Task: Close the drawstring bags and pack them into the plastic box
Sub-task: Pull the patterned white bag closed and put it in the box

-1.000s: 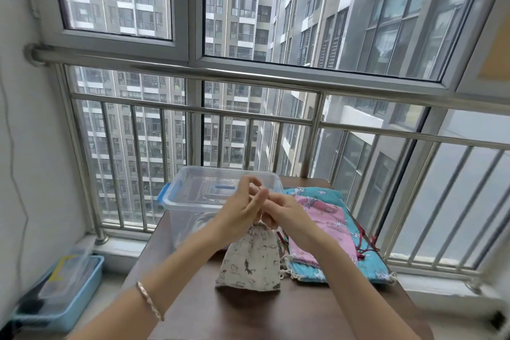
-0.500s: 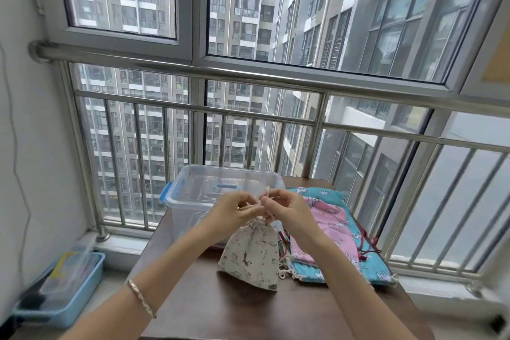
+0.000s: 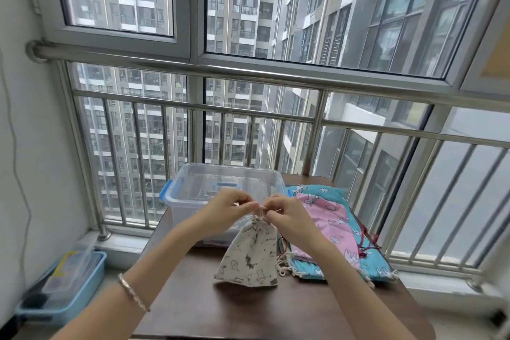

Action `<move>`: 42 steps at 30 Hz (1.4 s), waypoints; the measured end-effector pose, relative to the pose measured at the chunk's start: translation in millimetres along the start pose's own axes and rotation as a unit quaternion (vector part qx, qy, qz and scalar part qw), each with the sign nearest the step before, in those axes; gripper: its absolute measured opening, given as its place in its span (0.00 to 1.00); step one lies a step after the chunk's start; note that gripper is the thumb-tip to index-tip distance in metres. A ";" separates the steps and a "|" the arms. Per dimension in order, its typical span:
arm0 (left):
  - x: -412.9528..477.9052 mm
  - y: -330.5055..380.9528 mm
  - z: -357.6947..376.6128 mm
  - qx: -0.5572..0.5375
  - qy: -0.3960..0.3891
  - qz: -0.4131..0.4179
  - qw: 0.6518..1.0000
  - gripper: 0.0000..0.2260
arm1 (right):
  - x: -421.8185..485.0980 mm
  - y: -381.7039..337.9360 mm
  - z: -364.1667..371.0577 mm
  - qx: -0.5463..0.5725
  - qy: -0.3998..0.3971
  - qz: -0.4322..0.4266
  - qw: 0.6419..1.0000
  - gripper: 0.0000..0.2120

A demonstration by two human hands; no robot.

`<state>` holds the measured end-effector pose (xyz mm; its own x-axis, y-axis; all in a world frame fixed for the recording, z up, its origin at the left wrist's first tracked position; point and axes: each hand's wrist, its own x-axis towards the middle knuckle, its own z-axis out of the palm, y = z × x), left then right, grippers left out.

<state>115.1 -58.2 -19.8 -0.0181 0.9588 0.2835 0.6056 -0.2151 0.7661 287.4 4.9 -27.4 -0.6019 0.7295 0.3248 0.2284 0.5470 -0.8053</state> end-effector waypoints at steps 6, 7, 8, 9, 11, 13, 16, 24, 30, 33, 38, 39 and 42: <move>-0.6 4.4 2.3 0.050 0.041 0.002 0.998 0.08 | 0.4 -1.8 -4.9 0.154 -0.057 0.063 0.984 0.08; -0.6 6.3 3.1 0.051 0.038 0.004 0.998 0.08 | 0.3 -1.3 -5.0 0.179 -0.067 0.066 0.979 0.06; -0.1 8.1 3.9 0.049 0.034 0.007 0.998 0.08 | 0.3 0.0 -5.1 0.190 -0.070 0.066 0.977 0.04; 0.5 8.5 5.1 0.045 0.031 0.008 0.998 0.09 | -0.4 0.4 -5.3 0.197 -0.069 0.063 0.976 0.03; 1.6 7.7 7.6 0.043 0.030 0.007 0.999 0.09 | -1.5 1.8 -5.2 0.198 -0.047 0.059 0.977 0.06; 1.6 6.9 9.3 0.035 0.028 0.007 0.999 0.10 | -3.4 2.0 -4.6 0.187 -0.028 0.047 0.981 0.08; 2.4 6.3 7.9 0.003 0.026 -0.003 1.000 0.10 | -5.2 1.2 -4.0 0.157 -0.010 0.028 0.987 0.11; -5.5 13.2 4.5 -0.046 -0.007 0.008 0.999 0.07 | -8.0 2.8 -4.8 0.393 -0.006 0.096 0.915 0.15; -14.4 12.1 -5.9 -0.018 -0.007 0.001 1.000 0.06 | -15.7 -0.1 1.0 0.534 0.020 0.105 0.839 0.12; -19.9 1.6 -15.5 0.001 0.015 -0.023 1.000 0.05 | -15.0 6.4 -7.7 0.566 0.077 0.120 0.812 0.11; -24.1 -4.0 -22.3 0.066 0.043 -0.008 0.997 0.05 | -17.3 6.8 -9.0 0.399 0.073 0.136 0.904 0.10; -23.9 0.9 -21.0 0.086 0.041 0.007 0.995 0.04 | -16.7 3.2 -7.3 0.316 0.070 0.118 0.939 0.09; -16.9 12.7 -16.8 0.208 0.088 0.105 0.968 0.03 | -11.0 -11.2 -4.7 0.069 0.017 0.069 0.995 0.12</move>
<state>109.6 -80.2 -5.2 0.0261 0.8478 0.5296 0.8784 -0.2723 0.3927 295.0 -7.3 -19.6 -0.5453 0.8088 0.2201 0.1988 0.3799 -0.9034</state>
